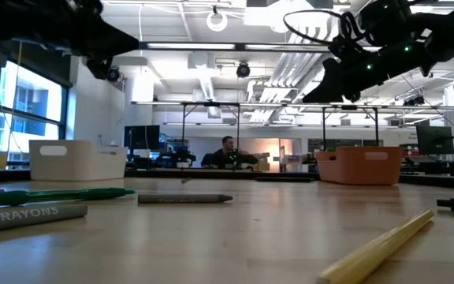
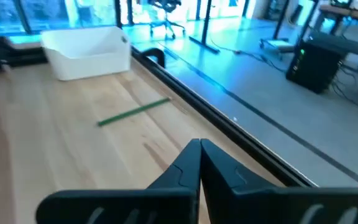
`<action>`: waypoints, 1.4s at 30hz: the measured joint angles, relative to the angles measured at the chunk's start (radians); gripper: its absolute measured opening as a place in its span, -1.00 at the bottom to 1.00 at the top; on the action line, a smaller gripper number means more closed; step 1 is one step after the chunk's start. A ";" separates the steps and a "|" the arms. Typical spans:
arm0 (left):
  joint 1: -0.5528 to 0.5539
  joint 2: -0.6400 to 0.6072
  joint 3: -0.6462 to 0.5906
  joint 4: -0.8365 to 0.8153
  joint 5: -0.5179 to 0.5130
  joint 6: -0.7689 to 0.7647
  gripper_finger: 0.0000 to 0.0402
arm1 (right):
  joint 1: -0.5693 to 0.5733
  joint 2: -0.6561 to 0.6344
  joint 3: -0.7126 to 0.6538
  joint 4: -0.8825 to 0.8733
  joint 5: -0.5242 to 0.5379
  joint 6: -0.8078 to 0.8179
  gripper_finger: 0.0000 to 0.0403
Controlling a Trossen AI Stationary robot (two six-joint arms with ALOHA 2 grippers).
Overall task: Sort crayons/erasers/pens/pencils in bins
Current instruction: Put the green pencil into the white bin
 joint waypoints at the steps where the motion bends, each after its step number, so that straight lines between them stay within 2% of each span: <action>1: -0.006 0.032 0.020 -0.005 -0.013 -0.019 -0.96 | 0.017 0.000 -0.002 0.005 0.001 0.000 -1.00; 6: -0.036 0.214 0.124 -0.037 -0.150 -0.095 -0.99 | 0.096 0.000 -0.002 0.028 0.039 -0.003 -1.00; 11: -0.045 0.413 0.255 -0.154 -0.309 -0.182 -1.00 | 0.139 0.000 -0.002 0.042 0.055 0.013 -1.00; 18: -0.029 0.666 0.391 -0.250 -0.429 -0.355 -1.00 | 0.156 -0.003 -0.002 0.057 0.055 -0.034 -1.00; 22: -0.007 0.788 0.450 -0.258 -0.496 -0.393 -0.98 | 0.156 -0.003 -0.002 0.056 0.055 -0.042 -1.00; 33: 0.093 1.083 0.595 -0.262 -0.458 -0.491 -0.62 | 0.156 -0.003 -0.002 0.044 0.054 -0.063 -1.00; 42: 0.156 1.236 0.637 -0.270 -0.455 -0.542 -0.32 | 0.156 -0.003 -0.002 0.039 0.051 -0.063 -1.00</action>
